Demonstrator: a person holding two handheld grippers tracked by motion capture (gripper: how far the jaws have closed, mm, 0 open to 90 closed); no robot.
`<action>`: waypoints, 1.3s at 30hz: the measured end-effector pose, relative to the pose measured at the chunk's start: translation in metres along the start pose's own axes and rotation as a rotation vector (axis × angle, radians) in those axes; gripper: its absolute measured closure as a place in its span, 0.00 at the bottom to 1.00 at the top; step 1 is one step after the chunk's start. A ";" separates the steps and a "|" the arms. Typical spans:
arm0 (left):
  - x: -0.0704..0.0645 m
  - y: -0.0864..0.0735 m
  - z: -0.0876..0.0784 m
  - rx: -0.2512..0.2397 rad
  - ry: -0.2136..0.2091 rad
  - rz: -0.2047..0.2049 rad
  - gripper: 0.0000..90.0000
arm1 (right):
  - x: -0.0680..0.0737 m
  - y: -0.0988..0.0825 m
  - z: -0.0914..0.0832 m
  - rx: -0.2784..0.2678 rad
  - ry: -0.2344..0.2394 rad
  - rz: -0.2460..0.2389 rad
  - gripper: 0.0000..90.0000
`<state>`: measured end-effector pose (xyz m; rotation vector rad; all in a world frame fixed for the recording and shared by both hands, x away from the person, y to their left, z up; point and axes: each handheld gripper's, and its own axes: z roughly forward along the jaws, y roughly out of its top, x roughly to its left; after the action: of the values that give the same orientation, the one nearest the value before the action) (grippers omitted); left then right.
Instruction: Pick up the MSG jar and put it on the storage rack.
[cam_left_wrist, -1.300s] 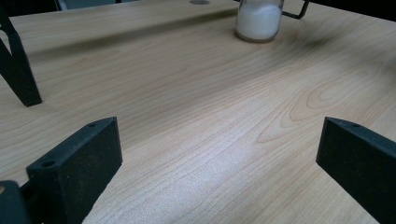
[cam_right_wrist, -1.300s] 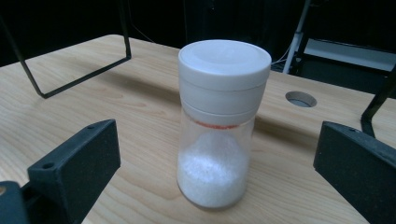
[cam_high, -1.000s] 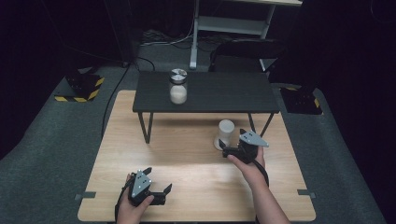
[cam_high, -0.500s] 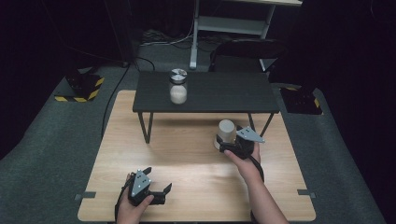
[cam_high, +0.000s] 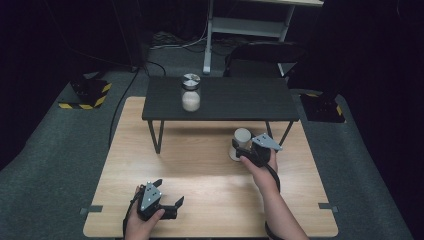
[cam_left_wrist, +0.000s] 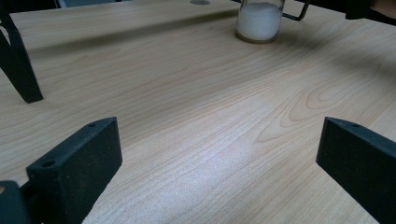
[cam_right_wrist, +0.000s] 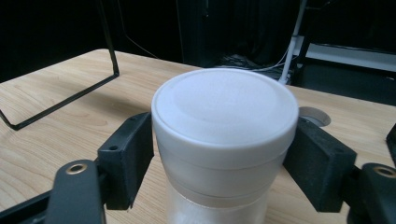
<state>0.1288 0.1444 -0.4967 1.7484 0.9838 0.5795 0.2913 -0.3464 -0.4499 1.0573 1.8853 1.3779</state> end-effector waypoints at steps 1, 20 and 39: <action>0.000 0.000 0.000 0.000 0.001 0.000 0.00 | 0.000 -0.001 0.001 -0.003 -0.001 -0.001 0.34; -0.001 0.002 0.001 0.008 0.002 0.005 0.00 | 0.002 0.002 -0.001 0.008 -0.006 -0.002 0.38; -0.001 0.004 0.002 0.019 0.001 0.011 0.00 | 0.006 0.001 -0.036 -0.024 0.001 -0.019 0.37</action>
<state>0.1314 0.1418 -0.4942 1.7712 0.9837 0.5793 0.2590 -0.3590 -0.4381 1.0240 1.8700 1.3874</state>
